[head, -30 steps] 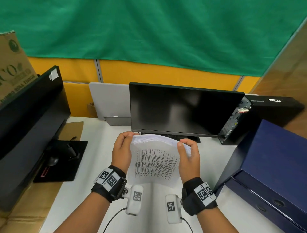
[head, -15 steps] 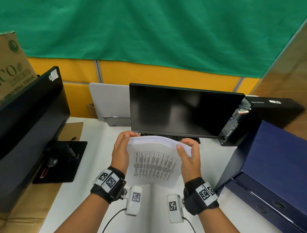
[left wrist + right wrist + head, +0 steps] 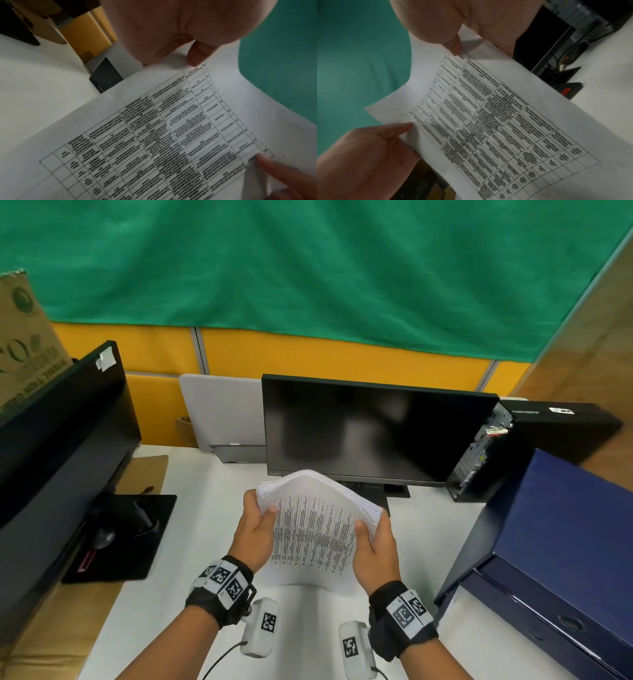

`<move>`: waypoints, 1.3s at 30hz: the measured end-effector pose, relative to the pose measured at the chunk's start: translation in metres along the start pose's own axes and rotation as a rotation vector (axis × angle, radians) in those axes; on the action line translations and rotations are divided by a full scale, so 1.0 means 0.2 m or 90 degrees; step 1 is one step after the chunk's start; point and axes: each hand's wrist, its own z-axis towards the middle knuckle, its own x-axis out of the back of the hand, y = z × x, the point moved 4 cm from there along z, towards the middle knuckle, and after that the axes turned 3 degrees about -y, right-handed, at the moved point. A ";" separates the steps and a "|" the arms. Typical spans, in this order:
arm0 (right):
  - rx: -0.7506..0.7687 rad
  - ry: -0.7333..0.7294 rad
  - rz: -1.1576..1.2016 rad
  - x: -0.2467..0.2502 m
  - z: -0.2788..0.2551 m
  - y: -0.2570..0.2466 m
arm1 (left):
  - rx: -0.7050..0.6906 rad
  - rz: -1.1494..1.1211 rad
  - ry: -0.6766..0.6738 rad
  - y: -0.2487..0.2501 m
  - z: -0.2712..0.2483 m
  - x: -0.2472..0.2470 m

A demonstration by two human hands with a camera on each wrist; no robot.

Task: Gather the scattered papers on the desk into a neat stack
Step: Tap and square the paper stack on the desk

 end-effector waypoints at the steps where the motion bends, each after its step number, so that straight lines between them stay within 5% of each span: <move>1: -0.001 0.004 0.003 0.00 0.00 -0.01 | -0.017 0.000 0.006 0.02 -0.01 0.00; 7: -0.034 -0.029 0.048 0.00 -0.07 -0.03 | -0.022 -0.032 0.007 0.03 -0.06 0.01; 12: 0.004 0.028 0.083 0.01 -0.06 -0.11 | -0.036 -0.088 0.060 0.10 -0.07 0.02; 20: -0.071 0.137 0.104 0.04 0.07 -0.11 | -0.013 -0.129 0.141 0.14 -0.03 0.03; 35: -0.033 0.054 0.133 0.02 0.06 -0.13 | -0.053 -0.083 0.136 0.09 0.01 0.05; 39: 0.034 -0.020 0.122 0.04 0.02 -0.11 | -0.063 -0.177 0.044 0.05 -0.01 0.06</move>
